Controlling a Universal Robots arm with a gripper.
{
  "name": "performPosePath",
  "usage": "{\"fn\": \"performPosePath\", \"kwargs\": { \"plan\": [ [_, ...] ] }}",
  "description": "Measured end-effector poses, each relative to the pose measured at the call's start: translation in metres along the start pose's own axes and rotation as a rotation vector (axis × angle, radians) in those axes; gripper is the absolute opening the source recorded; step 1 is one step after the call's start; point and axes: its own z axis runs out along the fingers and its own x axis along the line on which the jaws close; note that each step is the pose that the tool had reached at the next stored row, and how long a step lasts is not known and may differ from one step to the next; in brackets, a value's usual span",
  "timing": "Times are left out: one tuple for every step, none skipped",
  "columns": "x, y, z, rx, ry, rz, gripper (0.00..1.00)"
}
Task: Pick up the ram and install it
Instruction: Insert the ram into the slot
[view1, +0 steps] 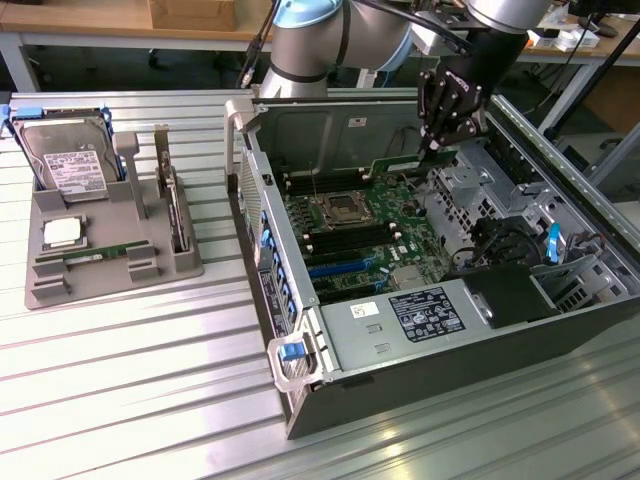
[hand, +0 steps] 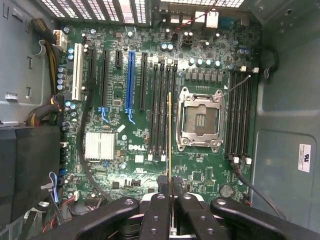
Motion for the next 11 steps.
{"fn": "performPosePath", "kwargs": {
  "plan": [
    [0.0,0.0,0.0005,0.0,-0.0001,0.0,0.12],
    [0.0,0.0,0.001,0.0,0.0,0.0,0.12],
    [0.0,-0.0001,0.0017,0.0,0.0,0.0,0.12],
    [0.0001,-0.0001,0.0026,0.0,0.0,0.0,0.12],
    [0.0001,-0.0002,0.0039,0.0,0.0,0.0,0.12],
    [0.0002,-0.0002,0.0049,0.0,0.0,0.0,0.12],
    [0.0002,-0.0003,0.0057,0.0,0.0001,0.0,0.12],
    [0.0002,-0.0003,0.0066,0.0,0.0001,0.0,0.12],
    [0.0002,-0.0003,0.0075,0.0,0.0,0.0,0.12],
    [0.0003,-0.0004,0.0086,0.0,0.0001,0.0,0.12],
    [0.0003,-0.0004,0.0096,0.0,0.0001,0.0,0.12]
  ]
}}
